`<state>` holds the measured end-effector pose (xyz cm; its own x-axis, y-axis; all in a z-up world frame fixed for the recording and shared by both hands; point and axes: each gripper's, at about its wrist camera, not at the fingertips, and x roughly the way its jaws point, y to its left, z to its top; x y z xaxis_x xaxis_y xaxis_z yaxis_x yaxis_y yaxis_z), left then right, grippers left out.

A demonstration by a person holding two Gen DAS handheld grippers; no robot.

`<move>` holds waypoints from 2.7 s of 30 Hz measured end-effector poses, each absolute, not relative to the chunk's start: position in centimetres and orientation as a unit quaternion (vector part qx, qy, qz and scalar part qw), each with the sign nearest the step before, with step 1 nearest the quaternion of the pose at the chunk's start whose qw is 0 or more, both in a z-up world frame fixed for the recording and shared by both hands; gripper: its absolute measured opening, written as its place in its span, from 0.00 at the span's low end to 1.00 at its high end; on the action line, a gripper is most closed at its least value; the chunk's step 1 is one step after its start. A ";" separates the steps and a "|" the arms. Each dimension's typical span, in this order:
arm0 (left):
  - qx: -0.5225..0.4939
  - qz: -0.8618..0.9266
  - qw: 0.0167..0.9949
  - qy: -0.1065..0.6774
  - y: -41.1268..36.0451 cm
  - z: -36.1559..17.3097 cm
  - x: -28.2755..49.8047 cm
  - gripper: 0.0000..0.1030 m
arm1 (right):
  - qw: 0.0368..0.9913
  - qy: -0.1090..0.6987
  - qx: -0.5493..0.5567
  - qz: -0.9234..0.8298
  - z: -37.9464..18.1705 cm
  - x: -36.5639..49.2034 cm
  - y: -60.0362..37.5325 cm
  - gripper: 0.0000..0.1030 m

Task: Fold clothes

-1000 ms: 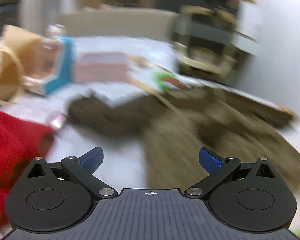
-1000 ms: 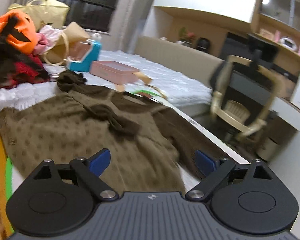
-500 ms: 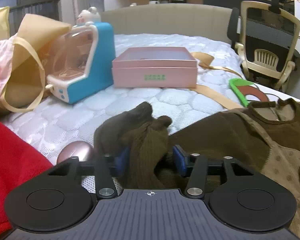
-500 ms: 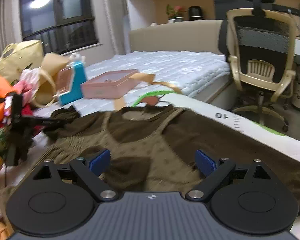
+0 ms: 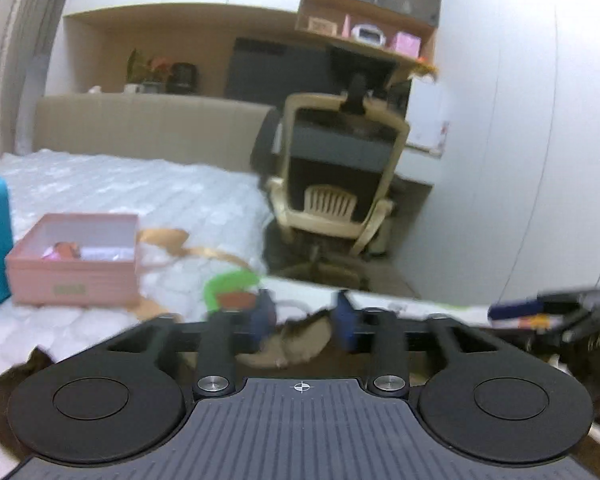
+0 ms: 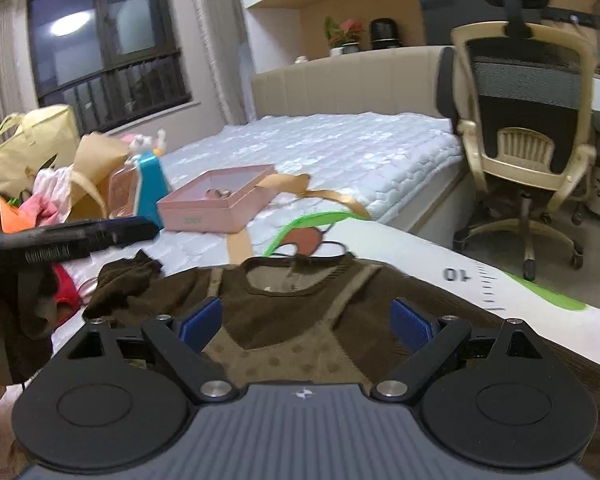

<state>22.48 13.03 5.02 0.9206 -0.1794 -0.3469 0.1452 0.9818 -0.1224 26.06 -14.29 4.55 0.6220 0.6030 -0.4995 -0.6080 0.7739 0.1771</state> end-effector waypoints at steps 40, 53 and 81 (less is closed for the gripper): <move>-0.135 -0.033 0.960 0.244 15.3 1.4 18.3 1.00 | 0.873 0.359 -0.006 0.331 -3.0 35.7 -3.2 0.27; -0.176 -0.154 0.918 0.321 13.2 -1.2 24.1 1.00 | 0.897 0.362 -0.011 0.251 -1.1 36.3 -11.1 0.23; -0.186 -0.083 0.919 0.337 16.4 -1.9 31.4 1.00 | 0.932 0.300 0.071 0.191 1.9 30.6 -21.8 0.54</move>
